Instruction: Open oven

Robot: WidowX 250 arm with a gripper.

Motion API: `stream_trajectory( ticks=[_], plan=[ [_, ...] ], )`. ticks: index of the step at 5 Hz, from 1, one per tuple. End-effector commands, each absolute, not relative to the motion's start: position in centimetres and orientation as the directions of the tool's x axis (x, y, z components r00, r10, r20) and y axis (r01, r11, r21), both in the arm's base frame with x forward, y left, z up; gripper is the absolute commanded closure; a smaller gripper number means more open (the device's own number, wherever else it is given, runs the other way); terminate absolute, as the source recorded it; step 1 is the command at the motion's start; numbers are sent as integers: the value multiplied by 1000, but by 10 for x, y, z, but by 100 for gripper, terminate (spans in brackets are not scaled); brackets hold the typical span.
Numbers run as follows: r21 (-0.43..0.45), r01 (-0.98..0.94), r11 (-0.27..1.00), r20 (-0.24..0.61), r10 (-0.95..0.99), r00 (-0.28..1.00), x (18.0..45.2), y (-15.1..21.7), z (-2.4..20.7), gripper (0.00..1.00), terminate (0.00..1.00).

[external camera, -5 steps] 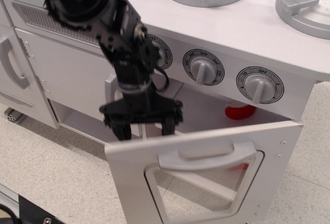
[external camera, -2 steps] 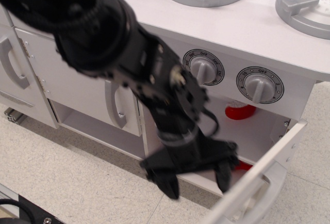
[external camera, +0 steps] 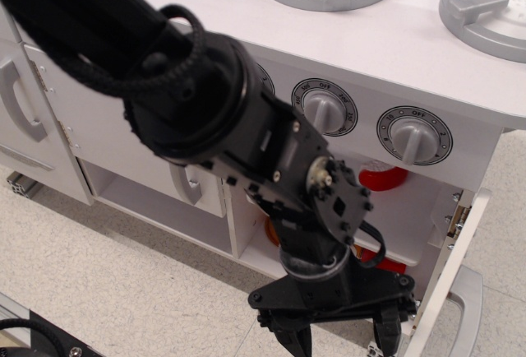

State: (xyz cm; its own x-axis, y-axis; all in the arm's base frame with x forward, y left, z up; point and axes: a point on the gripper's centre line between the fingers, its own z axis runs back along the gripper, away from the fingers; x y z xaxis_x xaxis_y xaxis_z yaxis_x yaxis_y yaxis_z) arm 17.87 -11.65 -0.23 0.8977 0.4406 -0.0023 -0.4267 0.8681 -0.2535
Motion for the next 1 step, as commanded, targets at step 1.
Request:
stream_trajectory(
  ticks=[1],
  plan=[
    [-258, -419, 871, 3, 434, 901, 179, -113, 4, 0, 100]
  ],
)
